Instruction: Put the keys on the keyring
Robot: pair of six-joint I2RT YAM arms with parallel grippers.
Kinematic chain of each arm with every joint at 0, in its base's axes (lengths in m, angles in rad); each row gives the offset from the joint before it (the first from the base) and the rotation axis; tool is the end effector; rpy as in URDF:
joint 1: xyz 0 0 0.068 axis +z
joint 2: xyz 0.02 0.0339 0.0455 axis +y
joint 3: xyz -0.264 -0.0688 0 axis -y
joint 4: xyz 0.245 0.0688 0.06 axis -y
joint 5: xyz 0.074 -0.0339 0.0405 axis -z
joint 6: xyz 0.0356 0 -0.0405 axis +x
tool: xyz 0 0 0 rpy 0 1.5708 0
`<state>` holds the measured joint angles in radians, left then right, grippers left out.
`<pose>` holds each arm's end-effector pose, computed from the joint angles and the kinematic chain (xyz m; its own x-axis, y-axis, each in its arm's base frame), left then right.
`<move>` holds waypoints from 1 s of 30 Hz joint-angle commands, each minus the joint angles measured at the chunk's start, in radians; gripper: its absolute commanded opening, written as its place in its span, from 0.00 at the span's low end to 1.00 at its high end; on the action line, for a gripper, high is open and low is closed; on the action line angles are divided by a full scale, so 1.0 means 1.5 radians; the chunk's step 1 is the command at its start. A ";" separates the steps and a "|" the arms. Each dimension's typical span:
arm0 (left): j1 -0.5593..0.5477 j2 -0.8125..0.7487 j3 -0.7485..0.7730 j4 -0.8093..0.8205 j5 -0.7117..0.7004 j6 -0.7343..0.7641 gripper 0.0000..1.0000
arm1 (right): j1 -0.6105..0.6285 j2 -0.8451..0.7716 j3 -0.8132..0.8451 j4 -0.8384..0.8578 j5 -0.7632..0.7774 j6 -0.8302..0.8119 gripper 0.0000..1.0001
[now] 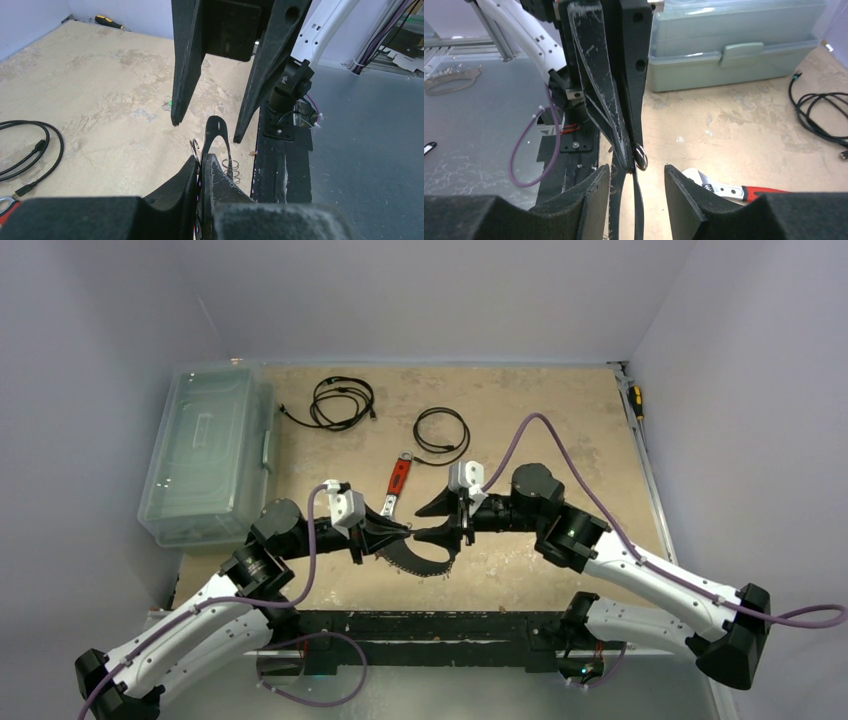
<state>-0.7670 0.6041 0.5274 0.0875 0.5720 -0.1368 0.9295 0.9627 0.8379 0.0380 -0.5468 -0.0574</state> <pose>0.0986 -0.1218 0.3056 -0.1250 -0.0388 -0.9914 0.9652 0.2266 -0.1306 0.1190 0.1904 0.3502 0.0053 -0.0749 -0.9972 -0.9957 0.0918 -0.0122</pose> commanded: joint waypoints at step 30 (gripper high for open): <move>-0.001 -0.007 0.035 0.009 -0.031 0.014 0.00 | 0.002 -0.036 -0.008 0.033 0.221 0.052 0.52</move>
<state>-0.7670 0.5896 0.5282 0.0822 0.5694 -0.1356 0.9302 1.0008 0.8986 -0.0612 -0.4644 -0.0818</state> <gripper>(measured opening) 0.034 0.480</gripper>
